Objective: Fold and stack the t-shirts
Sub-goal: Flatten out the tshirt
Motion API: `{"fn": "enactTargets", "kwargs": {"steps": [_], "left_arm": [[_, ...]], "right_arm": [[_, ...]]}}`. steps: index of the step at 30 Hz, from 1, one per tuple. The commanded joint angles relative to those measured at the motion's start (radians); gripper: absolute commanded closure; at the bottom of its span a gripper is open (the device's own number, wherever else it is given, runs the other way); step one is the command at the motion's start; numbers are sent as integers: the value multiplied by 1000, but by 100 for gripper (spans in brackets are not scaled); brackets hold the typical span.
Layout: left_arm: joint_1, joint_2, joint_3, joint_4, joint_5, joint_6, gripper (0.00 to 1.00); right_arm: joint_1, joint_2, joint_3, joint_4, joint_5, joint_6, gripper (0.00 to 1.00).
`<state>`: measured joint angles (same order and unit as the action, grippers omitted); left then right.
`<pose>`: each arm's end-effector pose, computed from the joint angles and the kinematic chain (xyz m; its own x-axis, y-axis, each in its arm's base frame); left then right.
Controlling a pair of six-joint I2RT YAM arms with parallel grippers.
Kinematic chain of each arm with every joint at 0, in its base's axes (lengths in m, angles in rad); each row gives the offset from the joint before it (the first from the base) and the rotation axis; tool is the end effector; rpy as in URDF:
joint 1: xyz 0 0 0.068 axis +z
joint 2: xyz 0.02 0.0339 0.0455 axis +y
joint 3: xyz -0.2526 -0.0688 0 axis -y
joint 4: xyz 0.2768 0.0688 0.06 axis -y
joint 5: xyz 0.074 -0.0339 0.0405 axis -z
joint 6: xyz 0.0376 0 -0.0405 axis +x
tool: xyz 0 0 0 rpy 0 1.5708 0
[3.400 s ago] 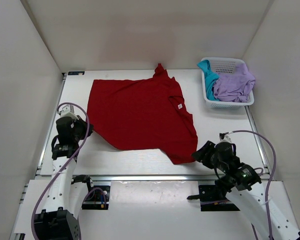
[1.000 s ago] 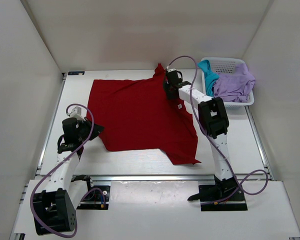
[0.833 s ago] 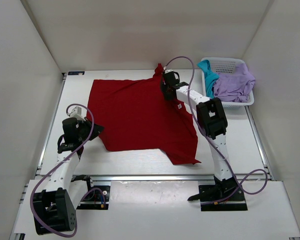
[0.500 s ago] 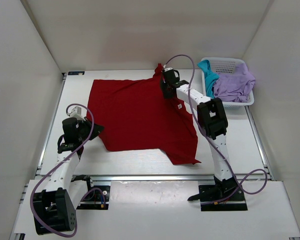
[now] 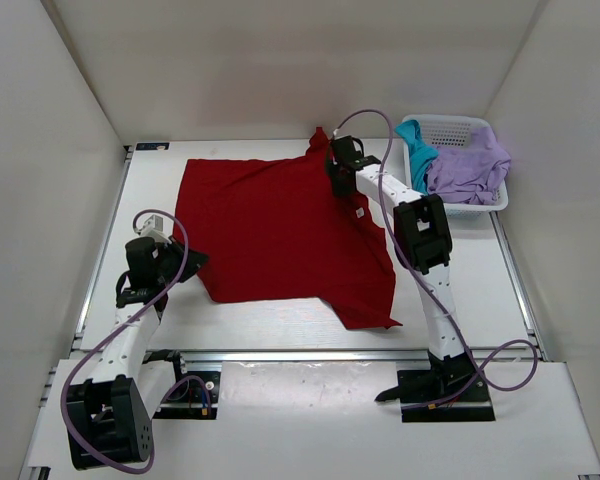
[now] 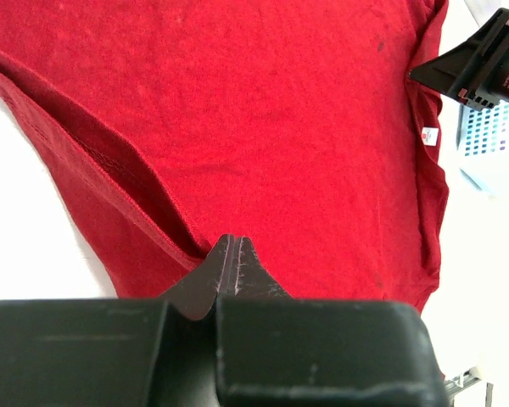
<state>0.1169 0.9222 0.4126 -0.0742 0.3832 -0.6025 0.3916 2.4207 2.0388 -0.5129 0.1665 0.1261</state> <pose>0.2292 0.0128 0.1721 -0.5653 -0.5956 -0.5707 -0.1441 0.7525 -0.6426 0.5186 0.2074 0.1461 -0.7506 -0.1758 -0.6370 -0.1876 0.9810 -0.0496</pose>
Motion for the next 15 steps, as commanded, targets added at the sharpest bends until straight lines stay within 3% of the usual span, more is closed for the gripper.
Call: {"fn": "enactTargets", "kwargs": {"steps": [1, 6, 10, 15], "left_arm": [[10, -8, -8, 21, 19, 1, 100], [6, -8, -8, 14, 22, 1, 100], [7, -6, -6, 19, 20, -2, 100], [1, -6, -5, 22, 20, 1, 100]], "right_arm": [[7, 0, 26, -7, 13, -13, 72], [-8, -12, 38, -18, 22, 7, 94], [-37, -47, 46, -29, 36, 13, 100], [-125, -90, 31, -32, 39, 33, 100]]}}
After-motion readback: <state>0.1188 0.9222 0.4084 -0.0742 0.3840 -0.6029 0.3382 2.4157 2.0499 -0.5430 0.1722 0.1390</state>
